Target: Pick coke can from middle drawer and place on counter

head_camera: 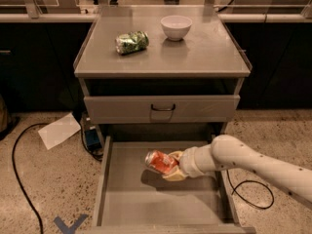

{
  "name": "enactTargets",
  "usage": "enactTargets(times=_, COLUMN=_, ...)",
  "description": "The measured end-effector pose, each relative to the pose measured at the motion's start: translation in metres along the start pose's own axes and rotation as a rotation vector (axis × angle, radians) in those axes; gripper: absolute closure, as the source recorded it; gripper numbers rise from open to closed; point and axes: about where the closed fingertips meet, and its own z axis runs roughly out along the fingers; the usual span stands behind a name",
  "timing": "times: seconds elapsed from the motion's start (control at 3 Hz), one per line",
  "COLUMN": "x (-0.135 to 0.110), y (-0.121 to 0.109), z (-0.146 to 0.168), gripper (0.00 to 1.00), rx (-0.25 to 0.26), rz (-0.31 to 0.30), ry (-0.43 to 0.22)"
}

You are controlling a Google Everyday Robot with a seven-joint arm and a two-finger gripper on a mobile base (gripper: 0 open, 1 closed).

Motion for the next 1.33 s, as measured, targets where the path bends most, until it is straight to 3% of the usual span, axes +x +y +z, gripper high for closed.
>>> enactTargets(times=0.33, x=-0.021, y=-0.024, z=-0.068, gripper=1.00, rx=0.074, rz=-0.027, ry=-0.012)
enactTargets(times=0.67, x=-0.064, y=-0.058, z=-0.123, gripper=1.00, rx=0.125, rz=-0.086, ry=0.029)
enactTargets(times=1.0, x=-0.127, y=-0.092, z=-0.158, gripper=1.00, rx=0.144, rz=-0.172, ry=0.102)
enactTargets(times=1.33, x=-0.198, y=-0.122, z=-0.160, gripper=1.00, rx=0.125, rz=-0.260, ry=0.149)
